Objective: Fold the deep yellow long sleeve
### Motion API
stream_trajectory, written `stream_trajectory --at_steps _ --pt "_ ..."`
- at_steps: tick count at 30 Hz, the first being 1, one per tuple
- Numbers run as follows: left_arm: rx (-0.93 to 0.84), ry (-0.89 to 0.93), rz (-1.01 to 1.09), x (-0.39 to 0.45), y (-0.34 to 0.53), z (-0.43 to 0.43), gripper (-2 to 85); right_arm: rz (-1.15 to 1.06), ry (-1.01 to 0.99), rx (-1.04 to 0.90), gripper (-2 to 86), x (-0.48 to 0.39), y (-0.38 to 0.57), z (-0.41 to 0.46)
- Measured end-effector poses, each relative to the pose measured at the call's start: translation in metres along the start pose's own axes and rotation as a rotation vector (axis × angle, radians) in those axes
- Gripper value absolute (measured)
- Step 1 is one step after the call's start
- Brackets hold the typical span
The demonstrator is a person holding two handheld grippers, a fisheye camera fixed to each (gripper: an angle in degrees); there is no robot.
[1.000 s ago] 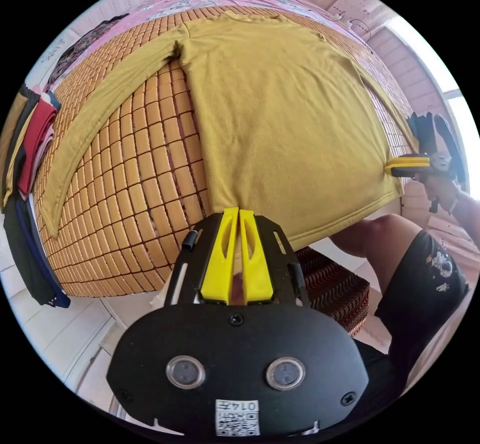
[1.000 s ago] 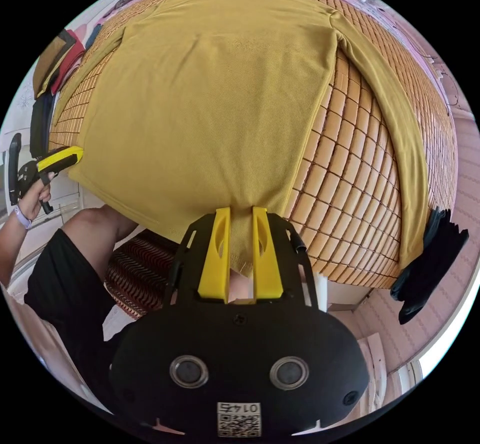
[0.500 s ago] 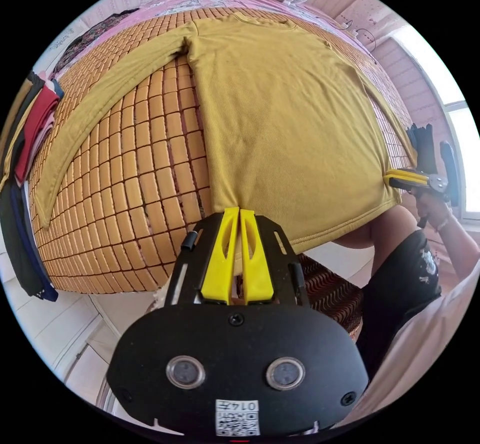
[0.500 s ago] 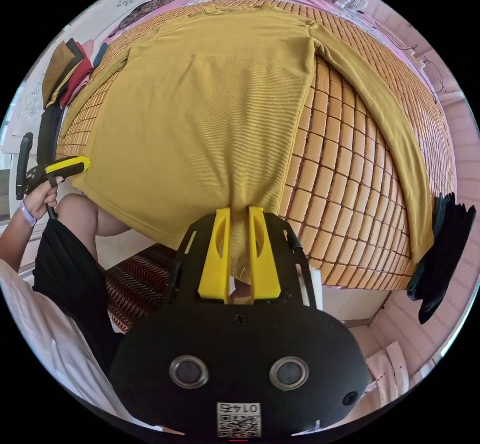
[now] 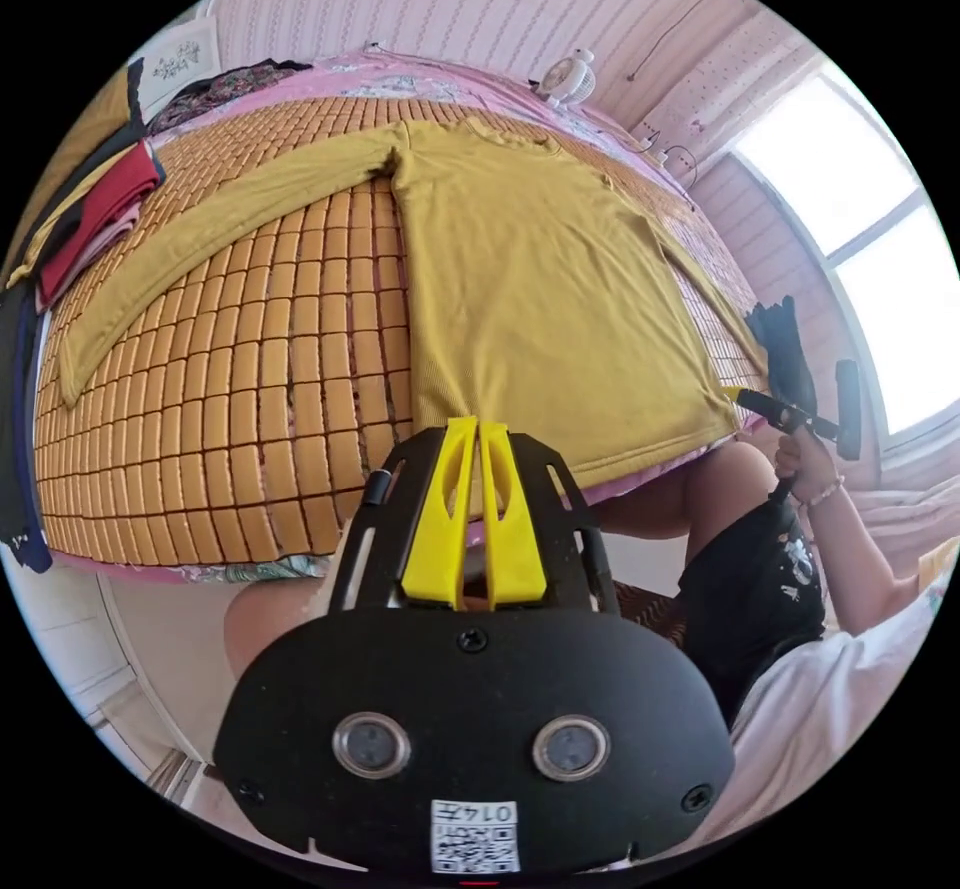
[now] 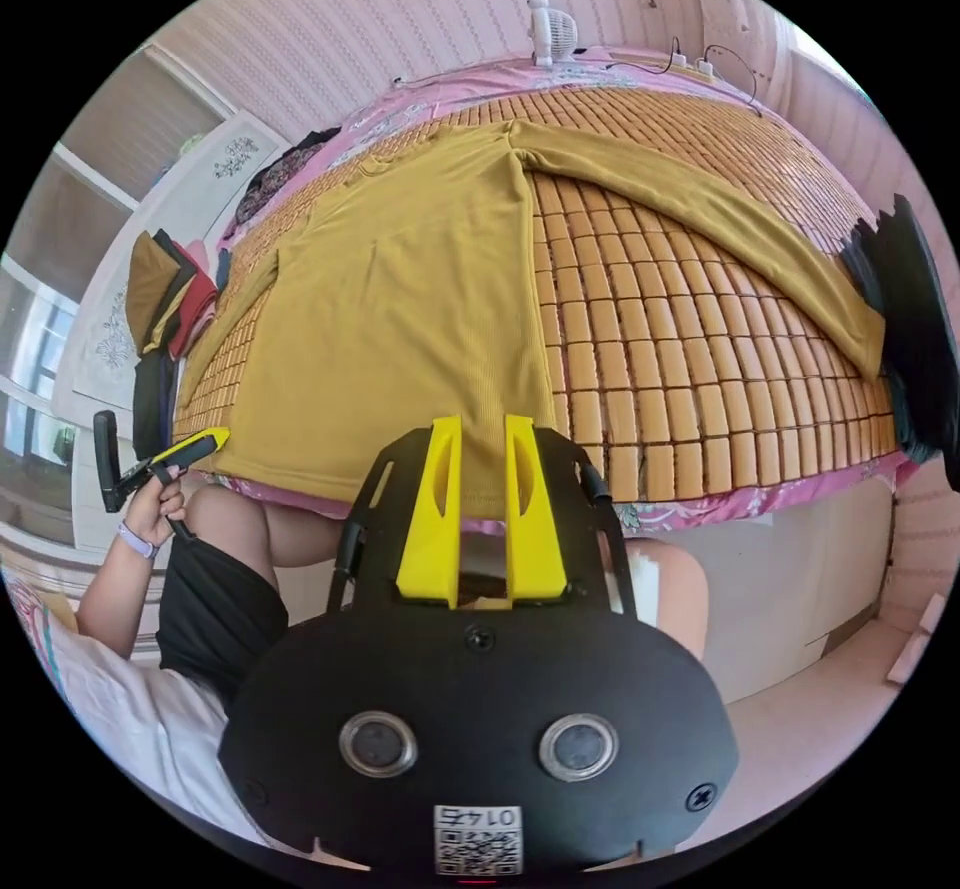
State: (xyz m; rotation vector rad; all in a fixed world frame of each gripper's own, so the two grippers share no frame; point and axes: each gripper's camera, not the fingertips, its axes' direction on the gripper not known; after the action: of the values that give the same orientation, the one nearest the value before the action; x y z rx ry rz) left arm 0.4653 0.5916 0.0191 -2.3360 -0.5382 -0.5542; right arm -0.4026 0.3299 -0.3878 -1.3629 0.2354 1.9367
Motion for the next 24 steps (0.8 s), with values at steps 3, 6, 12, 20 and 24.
stream_trajectory --at_steps 3,6,12,20,24 --pt "0.042 -0.084 -0.008 0.000 0.018 -0.012 6.0 -0.006 0.105 0.000 9.4 0.009 0.017 -0.019" --pt "0.036 -0.149 -0.020 -0.002 0.035 -0.006 7.6 0.027 0.079 -0.008 9.3 0.019 0.029 -0.022" --pt "-0.078 -0.230 -0.103 -0.011 0.051 0.025 7.9 0.081 0.005 -0.265 7.5 0.037 0.030 0.013" --pt "-0.091 -0.081 -0.125 -0.031 0.078 0.034 2.8 0.162 -0.064 -0.136 3.4 0.049 0.056 0.001" --pt "-0.116 -0.095 -0.100 -0.033 0.096 0.044 3.2 0.134 -0.038 -0.192 3.8 0.039 0.063 0.017"
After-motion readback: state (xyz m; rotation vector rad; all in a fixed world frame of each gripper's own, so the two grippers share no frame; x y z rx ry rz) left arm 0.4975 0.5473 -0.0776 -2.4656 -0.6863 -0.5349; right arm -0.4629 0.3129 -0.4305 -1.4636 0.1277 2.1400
